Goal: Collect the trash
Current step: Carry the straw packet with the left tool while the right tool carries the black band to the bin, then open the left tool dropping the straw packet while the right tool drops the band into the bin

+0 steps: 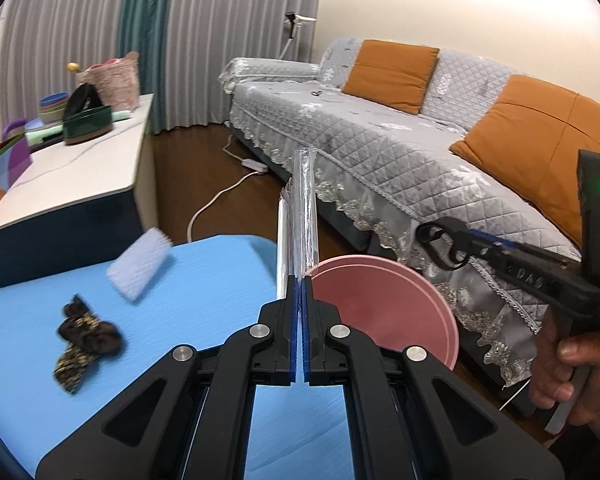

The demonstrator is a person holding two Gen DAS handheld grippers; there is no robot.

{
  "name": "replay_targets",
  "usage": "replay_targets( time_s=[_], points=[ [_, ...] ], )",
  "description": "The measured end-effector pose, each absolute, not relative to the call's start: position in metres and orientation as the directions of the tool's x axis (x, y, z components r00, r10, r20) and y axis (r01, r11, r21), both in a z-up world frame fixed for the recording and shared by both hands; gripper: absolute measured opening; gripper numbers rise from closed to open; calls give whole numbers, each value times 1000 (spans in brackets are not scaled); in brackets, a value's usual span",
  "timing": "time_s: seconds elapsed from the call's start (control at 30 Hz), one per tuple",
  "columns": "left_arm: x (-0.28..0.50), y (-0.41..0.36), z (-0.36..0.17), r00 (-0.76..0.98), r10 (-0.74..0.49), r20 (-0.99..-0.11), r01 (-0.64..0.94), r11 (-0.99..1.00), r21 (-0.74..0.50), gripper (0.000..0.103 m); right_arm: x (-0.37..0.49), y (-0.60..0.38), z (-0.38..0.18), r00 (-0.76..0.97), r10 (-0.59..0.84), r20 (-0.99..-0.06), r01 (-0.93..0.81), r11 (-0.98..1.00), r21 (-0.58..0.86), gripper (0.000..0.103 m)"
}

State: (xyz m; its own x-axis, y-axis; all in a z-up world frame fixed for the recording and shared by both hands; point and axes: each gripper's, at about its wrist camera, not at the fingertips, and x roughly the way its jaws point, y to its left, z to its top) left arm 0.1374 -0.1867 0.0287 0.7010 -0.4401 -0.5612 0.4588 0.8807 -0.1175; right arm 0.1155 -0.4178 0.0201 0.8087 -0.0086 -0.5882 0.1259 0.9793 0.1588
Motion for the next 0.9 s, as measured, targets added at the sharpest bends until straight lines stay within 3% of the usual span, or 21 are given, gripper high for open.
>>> replay_targets(
  time_s=[0.43,0.53,0.57,0.63,0.73,0.9],
  points=[
    [160,-233,7,630,-491,-602,513,845,-152,2,125,-430,4,769,-58,-636,173,977,121,24],
    [163,-234,4,617,-500,-607,521,838,-161,3,128,-430,0,756,-73,-651,186,977,107,28],
    [164,-234,3,612,-501,-611,521,838,-165,10,128,-430,-1,752,-77,-655,188,977,100,29],
    [165,-233,2,614,-495,-616,516,841,-162,30,127,-427,-1,751,-101,-652,201,976,80,45],
    [163,-225,5,625,-490,-608,505,847,-163,32,127,-426,2,755,-116,-645,208,976,68,51],
    [158,-208,14,645,-480,-594,484,859,-168,32,127,-423,9,763,-115,-637,212,974,79,52]
  ],
)
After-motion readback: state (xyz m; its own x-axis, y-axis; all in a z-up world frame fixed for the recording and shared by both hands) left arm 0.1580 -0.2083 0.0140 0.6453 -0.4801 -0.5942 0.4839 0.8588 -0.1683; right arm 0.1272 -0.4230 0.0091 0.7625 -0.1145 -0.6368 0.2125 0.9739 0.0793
